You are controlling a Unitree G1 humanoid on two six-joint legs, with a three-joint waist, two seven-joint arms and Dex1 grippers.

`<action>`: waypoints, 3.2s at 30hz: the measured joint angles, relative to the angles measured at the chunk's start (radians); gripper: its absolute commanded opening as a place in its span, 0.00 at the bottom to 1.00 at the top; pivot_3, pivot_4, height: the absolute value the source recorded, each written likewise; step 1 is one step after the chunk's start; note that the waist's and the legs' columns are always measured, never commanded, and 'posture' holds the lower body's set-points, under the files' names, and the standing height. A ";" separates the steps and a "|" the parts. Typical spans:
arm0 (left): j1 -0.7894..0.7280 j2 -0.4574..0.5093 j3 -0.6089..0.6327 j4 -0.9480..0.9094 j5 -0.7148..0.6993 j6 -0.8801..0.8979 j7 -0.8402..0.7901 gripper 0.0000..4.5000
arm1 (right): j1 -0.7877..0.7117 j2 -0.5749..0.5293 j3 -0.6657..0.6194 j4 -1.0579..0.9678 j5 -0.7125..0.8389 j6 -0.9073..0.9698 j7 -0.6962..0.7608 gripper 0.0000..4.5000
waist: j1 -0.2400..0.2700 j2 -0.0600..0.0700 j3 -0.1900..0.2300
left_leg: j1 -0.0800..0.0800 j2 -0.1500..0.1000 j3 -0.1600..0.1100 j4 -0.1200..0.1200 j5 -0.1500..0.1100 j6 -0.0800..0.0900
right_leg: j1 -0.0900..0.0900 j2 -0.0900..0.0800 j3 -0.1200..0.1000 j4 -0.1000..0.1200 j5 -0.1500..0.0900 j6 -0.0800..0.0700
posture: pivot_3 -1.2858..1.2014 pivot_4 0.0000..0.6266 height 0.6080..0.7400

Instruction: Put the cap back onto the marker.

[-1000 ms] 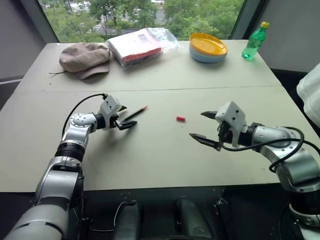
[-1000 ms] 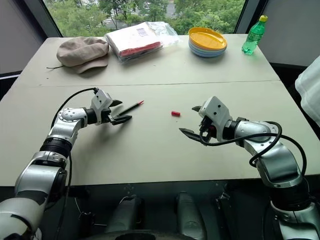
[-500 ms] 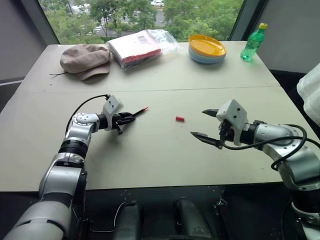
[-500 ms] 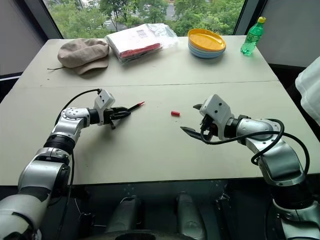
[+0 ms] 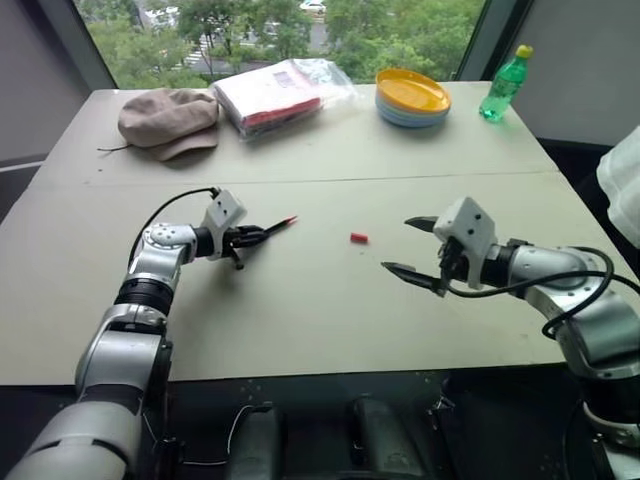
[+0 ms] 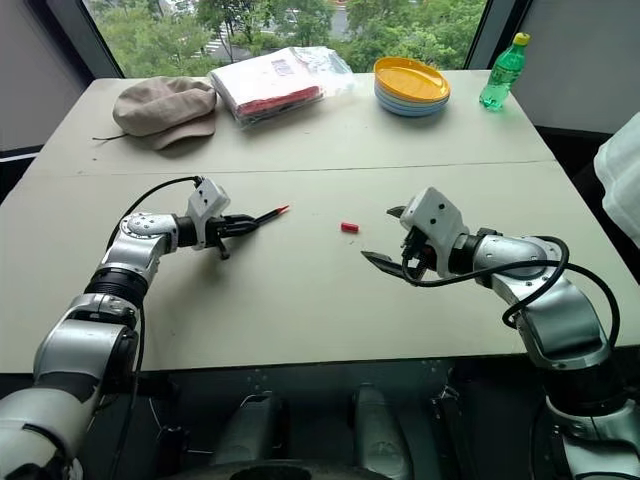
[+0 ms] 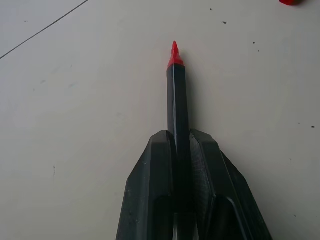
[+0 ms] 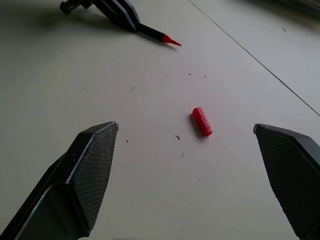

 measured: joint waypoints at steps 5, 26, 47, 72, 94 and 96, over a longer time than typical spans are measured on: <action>0.147 0.065 0.023 -0.294 -0.047 0.123 -0.019 0.02 | -0.069 0.065 0.039 0.198 -0.012 -0.080 0.035 1.00 | -0.006 0.000 0.000 | -0.001 0.000 0.000 -0.001 0.000 0.000 | -0.002 0.000 0.001 0.001 0.000 0.000 | 0.52 0.24 1.00; 0.495 0.202 0.131 -1.061 -0.219 0.491 0.109 0.02 | -0.462 0.309 0.169 1.103 -0.192 -0.493 0.227 1.00 | -0.003 0.001 0.001 | -0.001 0.000 0.001 -0.001 0.000 0.000 | -0.003 0.000 0.001 0.000 0.000 0.000 | 0.52 0.24 1.00; 0.532 0.217 0.127 -1.094 -0.219 0.482 0.146 0.00 | -0.555 0.369 0.168 1.363 -0.313 -0.707 0.269 0.48 | -0.022 0.001 0.001 | 0.000 0.000 0.001 -0.002 0.000 0.000 | -0.002 -0.001 0.001 0.001 0.000 -0.001 | 0.52 0.24 1.00; 0.292 0.167 -0.072 -0.661 -0.065 -0.072 -0.017 0.00 | -0.486 0.301 0.256 0.913 -0.410 -0.597 0.311 0.01 | -0.026 0.001 0.001 | -0.001 0.000 0.001 -0.002 0.000 0.000 | -0.004 0.000 0.001 0.002 0.000 -0.001 | 0.52 0.24 1.00; 0.238 0.143 -0.073 -0.588 -0.111 -0.034 -0.157 0.00 | -0.469 0.293 0.319 0.741 -0.457 -0.590 0.260 0.01 | -0.024 0.001 0.001 | -0.002 0.000 0.001 -0.002 0.000 0.000 | -0.004 0.000 0.001 0.002 0.000 -0.001 | 0.52 0.24 1.00; 0.238 0.144 -0.070 -0.588 -0.112 -0.022 -0.159 0.00 | -0.469 0.286 0.320 0.738 -0.463 -0.600 0.261 0.01 | -0.024 0.001 0.001 | -0.002 0.000 0.001 -0.002 0.000 0.000 | -0.004 0.000 0.001 0.002 0.000 -0.001 | 0.52 0.24 1.00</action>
